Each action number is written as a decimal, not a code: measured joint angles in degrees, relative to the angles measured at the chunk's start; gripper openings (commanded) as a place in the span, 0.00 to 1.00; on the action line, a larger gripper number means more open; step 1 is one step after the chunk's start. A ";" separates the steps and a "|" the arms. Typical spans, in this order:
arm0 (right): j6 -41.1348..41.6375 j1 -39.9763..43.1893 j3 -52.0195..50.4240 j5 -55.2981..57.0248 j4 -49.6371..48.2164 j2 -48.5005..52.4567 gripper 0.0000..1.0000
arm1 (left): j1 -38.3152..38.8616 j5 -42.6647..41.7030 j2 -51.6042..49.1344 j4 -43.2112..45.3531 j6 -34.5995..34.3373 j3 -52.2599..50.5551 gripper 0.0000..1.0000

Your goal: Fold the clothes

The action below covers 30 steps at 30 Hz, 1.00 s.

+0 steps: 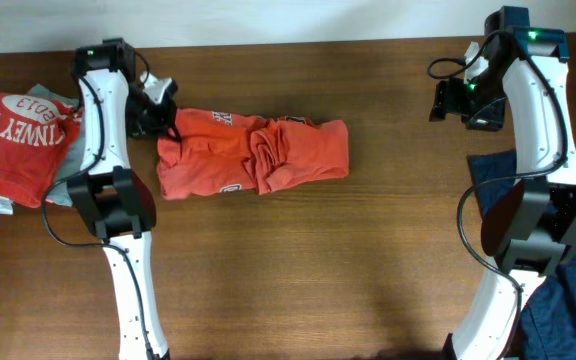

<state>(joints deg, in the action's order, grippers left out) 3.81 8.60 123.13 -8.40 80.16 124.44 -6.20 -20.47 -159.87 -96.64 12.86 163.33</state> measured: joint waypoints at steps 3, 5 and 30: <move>-0.02 0.00 0.00 0.00 0.00 0.00 0.77 | 1.40 -2.01 0.11 -0.02 -0.02 4.22 0.01; 0.02 0.00 0.00 0.00 0.00 0.00 0.77 | 2.80 -2.75 0.46 -0.02 0.00 5.53 0.01; -0.02 0.00 -0.02 -0.02 -0.04 0.02 0.77 | 22.32 -3.58 12.35 8.52 -2.40 7.17 0.01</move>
<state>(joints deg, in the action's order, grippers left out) 3.79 8.60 123.11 -8.43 80.12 124.46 16.12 -24.05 -147.52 -88.12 10.46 170.50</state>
